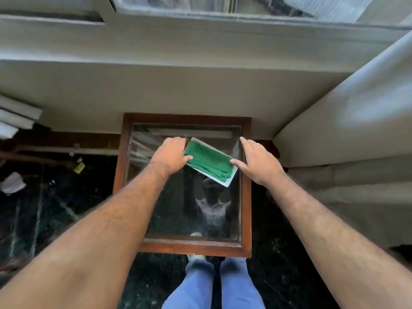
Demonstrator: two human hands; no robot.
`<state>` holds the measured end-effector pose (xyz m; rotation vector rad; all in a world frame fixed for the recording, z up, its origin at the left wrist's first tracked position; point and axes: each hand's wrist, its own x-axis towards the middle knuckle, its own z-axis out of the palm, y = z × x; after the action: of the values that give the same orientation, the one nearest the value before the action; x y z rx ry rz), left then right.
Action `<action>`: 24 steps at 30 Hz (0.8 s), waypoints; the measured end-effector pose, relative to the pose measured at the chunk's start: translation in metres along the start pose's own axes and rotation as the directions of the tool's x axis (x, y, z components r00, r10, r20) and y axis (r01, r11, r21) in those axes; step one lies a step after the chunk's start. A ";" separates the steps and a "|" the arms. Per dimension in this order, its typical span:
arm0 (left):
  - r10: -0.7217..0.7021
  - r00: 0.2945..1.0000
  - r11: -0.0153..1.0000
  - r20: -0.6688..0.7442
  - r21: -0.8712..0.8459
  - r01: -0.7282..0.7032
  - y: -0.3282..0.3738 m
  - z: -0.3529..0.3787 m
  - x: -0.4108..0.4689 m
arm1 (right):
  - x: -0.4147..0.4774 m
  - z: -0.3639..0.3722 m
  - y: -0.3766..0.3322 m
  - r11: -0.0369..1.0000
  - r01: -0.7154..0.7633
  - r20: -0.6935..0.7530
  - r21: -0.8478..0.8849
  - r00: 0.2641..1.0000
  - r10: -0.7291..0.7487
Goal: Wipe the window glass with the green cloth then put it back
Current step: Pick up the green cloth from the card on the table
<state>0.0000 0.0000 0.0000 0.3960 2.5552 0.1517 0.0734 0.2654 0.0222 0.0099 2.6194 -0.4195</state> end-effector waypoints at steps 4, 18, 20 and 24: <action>-0.141 0.989 0.987 0.036 -0.078 0.143 -0.011 0.049 0.029 | 0.040 0.049 0.008 0.999 -0.041 0.091 -0.024 0.995 0.043; -0.277 0.958 0.941 -0.075 -0.225 0.254 -0.021 0.137 0.088 | 0.110 0.148 0.010 0.986 -0.167 -0.015 0.017 0.986 0.167; -0.309 0.948 0.929 -0.079 -0.241 0.282 -0.020 0.142 0.092 | 0.112 0.156 0.013 0.982 -0.183 -0.042 0.041 0.982 0.185; -0.397 0.916 0.867 -0.065 -0.354 0.351 -0.018 0.149 0.099 | 0.120 0.165 0.019 0.950 -0.265 -0.071 0.164 0.958 0.279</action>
<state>-0.0053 0.0178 -0.1786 -0.2535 2.6151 0.4744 0.0451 0.2263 -0.1765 0.4475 2.6180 -0.5295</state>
